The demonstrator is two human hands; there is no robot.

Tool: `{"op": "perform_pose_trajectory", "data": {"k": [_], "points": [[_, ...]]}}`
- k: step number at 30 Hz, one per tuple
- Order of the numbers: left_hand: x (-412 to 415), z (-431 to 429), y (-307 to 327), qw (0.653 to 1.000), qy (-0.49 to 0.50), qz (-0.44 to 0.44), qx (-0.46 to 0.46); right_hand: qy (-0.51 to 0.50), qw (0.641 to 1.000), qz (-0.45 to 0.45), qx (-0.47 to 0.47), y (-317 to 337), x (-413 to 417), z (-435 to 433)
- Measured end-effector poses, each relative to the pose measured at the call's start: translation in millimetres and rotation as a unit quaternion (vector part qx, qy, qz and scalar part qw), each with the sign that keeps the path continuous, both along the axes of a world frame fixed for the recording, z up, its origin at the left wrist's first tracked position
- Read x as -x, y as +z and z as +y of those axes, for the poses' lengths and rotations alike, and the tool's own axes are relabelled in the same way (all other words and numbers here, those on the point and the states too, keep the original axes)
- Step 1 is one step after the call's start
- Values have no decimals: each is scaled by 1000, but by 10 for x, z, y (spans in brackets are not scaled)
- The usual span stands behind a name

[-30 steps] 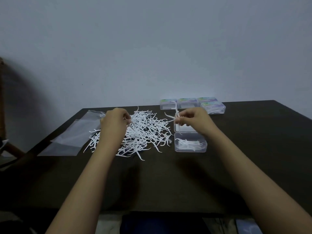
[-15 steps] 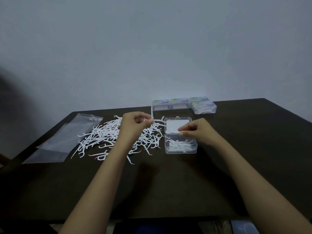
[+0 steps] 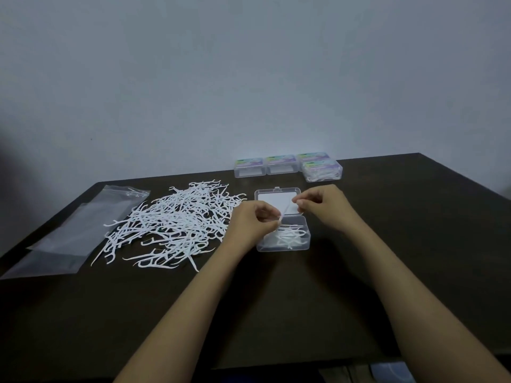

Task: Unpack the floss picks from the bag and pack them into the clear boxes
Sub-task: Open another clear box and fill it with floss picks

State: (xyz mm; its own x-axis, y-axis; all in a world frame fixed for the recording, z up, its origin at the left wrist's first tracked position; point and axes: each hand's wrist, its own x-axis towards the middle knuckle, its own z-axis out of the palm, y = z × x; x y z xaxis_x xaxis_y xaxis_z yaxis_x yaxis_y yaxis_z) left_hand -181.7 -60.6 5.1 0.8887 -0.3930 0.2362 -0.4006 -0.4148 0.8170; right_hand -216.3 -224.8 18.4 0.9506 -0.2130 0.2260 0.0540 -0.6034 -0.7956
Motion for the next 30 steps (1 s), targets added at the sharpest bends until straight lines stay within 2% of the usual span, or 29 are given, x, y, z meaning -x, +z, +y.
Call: {"op": "perform_pose_trajectory", "data": {"k": [8, 13, 15, 22, 26, 30], "points": [[-74, 87, 24, 990, -8, -94, -104, 25, 998, -13, 60, 5, 25, 71], [-94, 52, -10, 949, -44, -132, -283, 83, 978, 32, 187, -4, 53, 95], [-82, 44, 4, 936, -50, -142, -317, 97, 968, 48, 225, -35, 54, 102], [-74, 90, 34, 918, -46, -183, -349, 100, 962, 75, 244, -55, 88, 104], [-125, 291, 59, 961, 15, -149, -232, 63, 977, 37, 198, -52, 93, 118], [-230, 657, 134, 965, 78, -104, -230, 35, 978, -20, 205, -42, 107, 301]]}}
